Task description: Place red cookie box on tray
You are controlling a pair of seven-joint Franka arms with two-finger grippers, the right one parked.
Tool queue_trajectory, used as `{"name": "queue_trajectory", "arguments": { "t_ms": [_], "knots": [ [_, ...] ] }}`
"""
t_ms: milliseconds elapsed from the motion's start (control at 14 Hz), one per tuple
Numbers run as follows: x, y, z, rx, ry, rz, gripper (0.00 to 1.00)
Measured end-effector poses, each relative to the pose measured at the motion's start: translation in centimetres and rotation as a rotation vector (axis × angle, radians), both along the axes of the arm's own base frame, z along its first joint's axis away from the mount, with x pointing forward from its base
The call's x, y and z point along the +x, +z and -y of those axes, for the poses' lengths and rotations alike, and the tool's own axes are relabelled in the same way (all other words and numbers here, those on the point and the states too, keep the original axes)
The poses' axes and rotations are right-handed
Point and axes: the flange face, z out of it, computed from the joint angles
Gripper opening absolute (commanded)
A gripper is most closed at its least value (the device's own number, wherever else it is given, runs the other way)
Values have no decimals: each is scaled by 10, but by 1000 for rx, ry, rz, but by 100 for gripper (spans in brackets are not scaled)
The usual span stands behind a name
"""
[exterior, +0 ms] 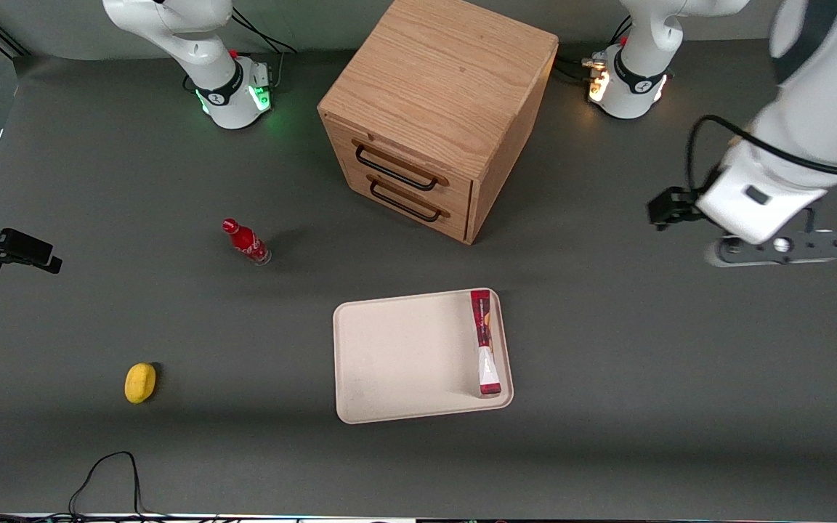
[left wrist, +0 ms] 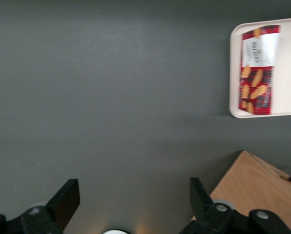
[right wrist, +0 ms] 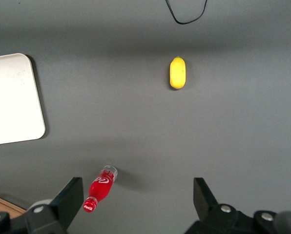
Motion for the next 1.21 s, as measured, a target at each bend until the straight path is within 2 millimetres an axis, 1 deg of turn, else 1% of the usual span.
{"name": "queue_trajectory", "arguments": {
  "t_ms": [143,286,429,714,786,929,1214],
  "knots": [
    [-8,-21,-32,0,-28,-2,100],
    [-18,-37,-58,1,-49,-11,100],
    [-23,-42,-79,0,-48,-13,100],
    [-23,-42,-123,-17,-35,-14,100],
    [-23,-42,-130,-21,-29,-12,100],
    [-22,-41,-134,-23,-25,-5,100],
    [-21,-41,-121,-26,-46,-5,100]
  ]
}}
